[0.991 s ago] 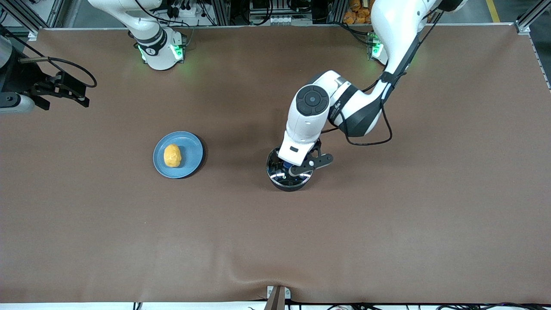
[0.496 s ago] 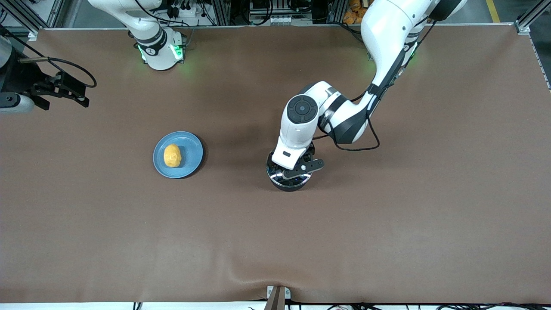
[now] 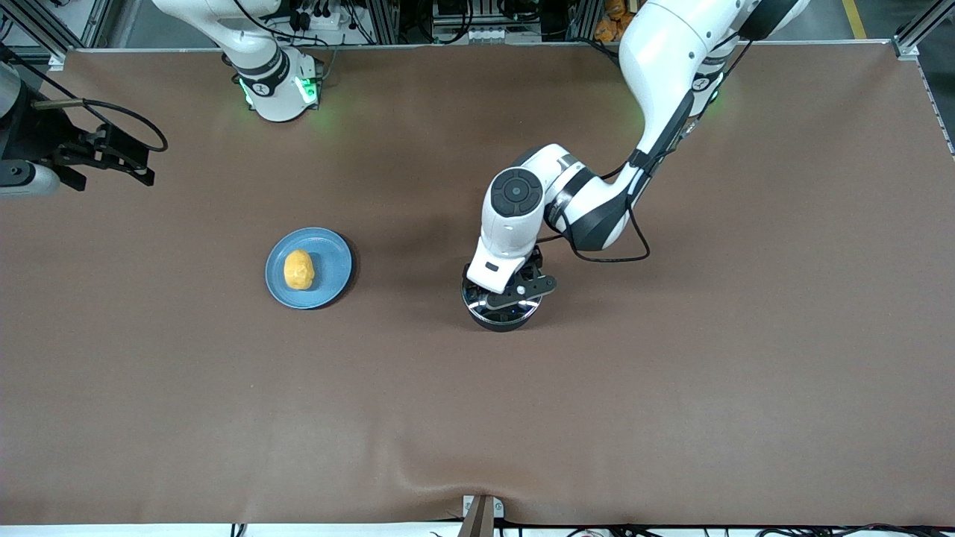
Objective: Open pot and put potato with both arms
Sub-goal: 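Lower the left gripper and grasp the blue knob of the lid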
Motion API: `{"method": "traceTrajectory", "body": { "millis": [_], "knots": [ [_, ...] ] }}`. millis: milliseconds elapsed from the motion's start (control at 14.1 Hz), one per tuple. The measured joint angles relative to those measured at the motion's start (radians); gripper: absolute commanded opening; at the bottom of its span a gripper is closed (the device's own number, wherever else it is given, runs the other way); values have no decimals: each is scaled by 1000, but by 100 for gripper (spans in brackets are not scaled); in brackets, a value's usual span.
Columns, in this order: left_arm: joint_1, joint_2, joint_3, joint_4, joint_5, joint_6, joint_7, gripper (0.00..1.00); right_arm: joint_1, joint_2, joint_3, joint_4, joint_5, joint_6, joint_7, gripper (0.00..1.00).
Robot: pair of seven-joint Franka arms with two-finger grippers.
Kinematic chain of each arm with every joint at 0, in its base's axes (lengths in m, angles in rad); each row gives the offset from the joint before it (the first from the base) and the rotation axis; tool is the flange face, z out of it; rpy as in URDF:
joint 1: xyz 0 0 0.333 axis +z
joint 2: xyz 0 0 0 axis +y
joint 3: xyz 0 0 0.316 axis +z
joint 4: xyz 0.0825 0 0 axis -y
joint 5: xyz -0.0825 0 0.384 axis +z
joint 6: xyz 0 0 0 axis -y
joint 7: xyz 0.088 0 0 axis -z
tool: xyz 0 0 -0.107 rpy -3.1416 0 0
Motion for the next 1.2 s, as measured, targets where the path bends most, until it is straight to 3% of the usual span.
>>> {"method": "traceTrajectory", "body": {
  "millis": [142,283,637,779,1204],
  "knots": [
    [0,1,1,0,0,0,0,91,0,0,0,0,0,0,0,100],
    [0,1,1,0,0,0,0,90,0,0,0,0,0,0,0,100],
    [-1,4,1,0,0,0,0,57,0,0,0,0,0,0,0,100],
    [-1,4,2,1,1,0,0,50,0,0,0,0,0,0,0,100],
    [6,-24,8,34,1,-40,0,50,0,0,-1,0,0,0,0,100]
  ]
}}
